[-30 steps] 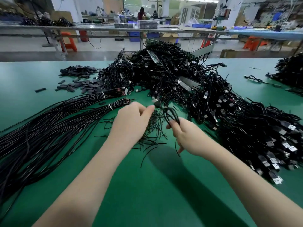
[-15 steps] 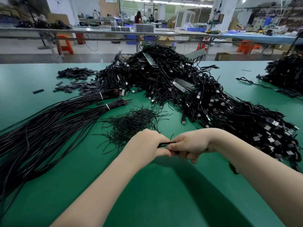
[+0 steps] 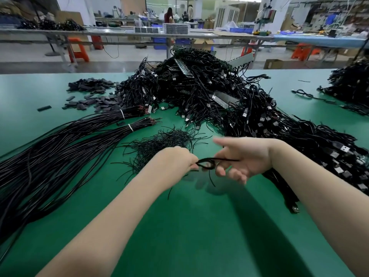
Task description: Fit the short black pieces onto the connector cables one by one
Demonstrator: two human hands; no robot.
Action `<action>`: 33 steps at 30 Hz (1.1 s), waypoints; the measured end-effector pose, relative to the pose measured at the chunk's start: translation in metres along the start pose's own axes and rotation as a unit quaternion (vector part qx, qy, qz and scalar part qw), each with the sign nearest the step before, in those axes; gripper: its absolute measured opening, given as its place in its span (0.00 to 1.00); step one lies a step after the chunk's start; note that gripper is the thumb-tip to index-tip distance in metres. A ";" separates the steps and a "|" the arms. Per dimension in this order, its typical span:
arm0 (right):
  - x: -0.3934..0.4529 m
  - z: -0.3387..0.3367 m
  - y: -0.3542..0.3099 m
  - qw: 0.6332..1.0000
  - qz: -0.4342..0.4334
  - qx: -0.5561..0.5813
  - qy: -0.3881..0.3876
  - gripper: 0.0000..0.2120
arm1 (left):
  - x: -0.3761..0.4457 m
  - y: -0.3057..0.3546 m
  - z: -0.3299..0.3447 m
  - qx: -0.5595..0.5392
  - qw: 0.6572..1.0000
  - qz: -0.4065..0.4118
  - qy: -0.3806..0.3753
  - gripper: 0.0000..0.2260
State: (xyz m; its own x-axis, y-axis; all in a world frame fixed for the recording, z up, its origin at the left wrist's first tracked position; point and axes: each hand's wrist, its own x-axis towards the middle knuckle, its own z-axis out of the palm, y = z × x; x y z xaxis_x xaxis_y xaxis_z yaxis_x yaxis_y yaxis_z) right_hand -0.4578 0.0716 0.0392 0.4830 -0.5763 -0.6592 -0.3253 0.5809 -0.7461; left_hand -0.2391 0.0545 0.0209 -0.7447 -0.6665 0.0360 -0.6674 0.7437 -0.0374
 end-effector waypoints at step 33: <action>0.036 0.079 0.013 0.715 -0.273 -0.464 0.446 0.05 | -0.007 0.001 0.069 -0.292 0.879 -0.131 0.352 0.09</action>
State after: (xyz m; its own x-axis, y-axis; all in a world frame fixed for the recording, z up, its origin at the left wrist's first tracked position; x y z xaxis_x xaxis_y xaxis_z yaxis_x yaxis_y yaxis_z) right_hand -0.3800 0.1040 0.0136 0.1685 -0.9491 0.2660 -0.8855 -0.2643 -0.3821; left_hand -0.2342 0.0562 -0.0485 -0.2419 -0.7751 0.5836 -0.5481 0.6055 0.5770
